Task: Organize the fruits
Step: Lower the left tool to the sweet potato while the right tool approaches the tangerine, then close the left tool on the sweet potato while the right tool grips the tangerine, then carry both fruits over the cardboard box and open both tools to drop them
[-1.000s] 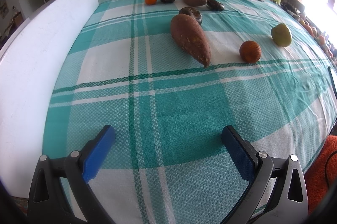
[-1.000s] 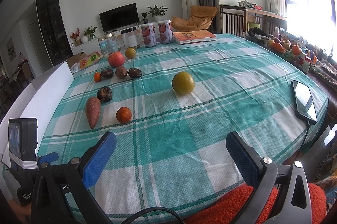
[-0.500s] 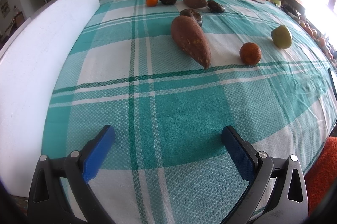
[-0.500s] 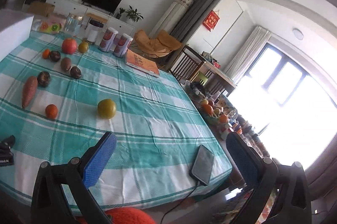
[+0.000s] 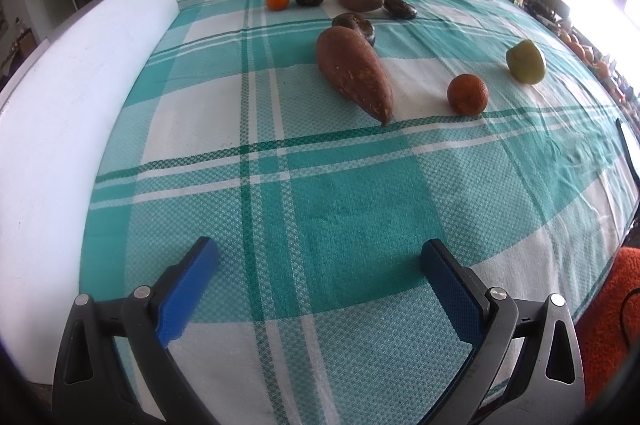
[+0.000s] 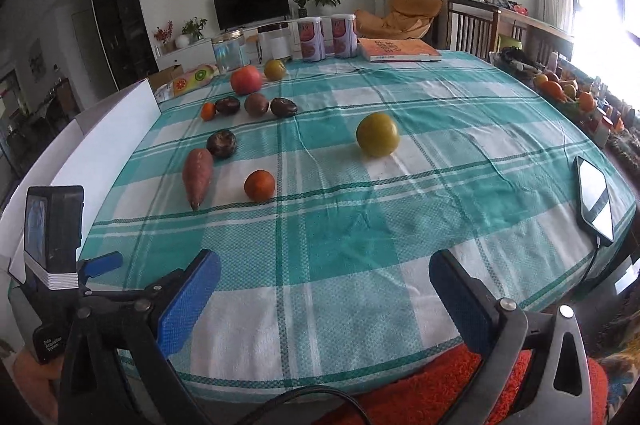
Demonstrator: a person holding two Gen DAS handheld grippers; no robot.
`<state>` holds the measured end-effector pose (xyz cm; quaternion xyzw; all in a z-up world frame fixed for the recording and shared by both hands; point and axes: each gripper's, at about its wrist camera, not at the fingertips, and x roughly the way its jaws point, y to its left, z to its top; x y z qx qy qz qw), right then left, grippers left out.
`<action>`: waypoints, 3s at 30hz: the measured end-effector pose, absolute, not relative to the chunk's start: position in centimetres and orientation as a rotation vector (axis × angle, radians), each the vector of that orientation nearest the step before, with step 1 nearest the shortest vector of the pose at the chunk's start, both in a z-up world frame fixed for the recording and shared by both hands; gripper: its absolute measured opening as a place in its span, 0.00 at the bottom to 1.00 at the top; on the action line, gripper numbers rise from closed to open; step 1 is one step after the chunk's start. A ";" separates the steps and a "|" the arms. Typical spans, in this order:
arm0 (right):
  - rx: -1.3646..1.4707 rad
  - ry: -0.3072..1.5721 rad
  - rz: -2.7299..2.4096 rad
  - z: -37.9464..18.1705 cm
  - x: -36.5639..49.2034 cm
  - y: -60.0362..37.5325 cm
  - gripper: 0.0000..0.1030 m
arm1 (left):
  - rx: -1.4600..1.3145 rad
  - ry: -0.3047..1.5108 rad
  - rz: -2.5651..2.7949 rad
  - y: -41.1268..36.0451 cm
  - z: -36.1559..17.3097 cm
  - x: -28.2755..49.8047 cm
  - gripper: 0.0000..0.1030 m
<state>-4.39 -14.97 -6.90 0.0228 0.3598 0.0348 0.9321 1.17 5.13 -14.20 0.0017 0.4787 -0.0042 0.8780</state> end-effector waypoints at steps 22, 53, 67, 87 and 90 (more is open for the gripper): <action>0.125 0.703 0.047 -6.4 -4.8 -16.9 1.00 | -0.142 0.962 -0.083 7.8 -11.8 3.4 0.98; 0.157 0.727 0.073 -6.9 -4.5 -17.4 1.00 | -0.036 1.072 -0.076 4.6 -13.0 14.1 0.43; 0.162 1.060 0.456 -10.4 10.1 -13.1 0.72 | -0.189 0.963 -0.152 9.8 -7.8 4.9 0.43; 0.108 1.005 0.864 -2.1 6.9 5.4 0.29 | -0.295 0.826 0.180 27.2 -1.2 -2.1 0.43; 0.076 1.037 0.988 -1.9 5.5 12.0 0.29 | -0.278 0.850 0.312 30.7 -2.9 -2.6 0.43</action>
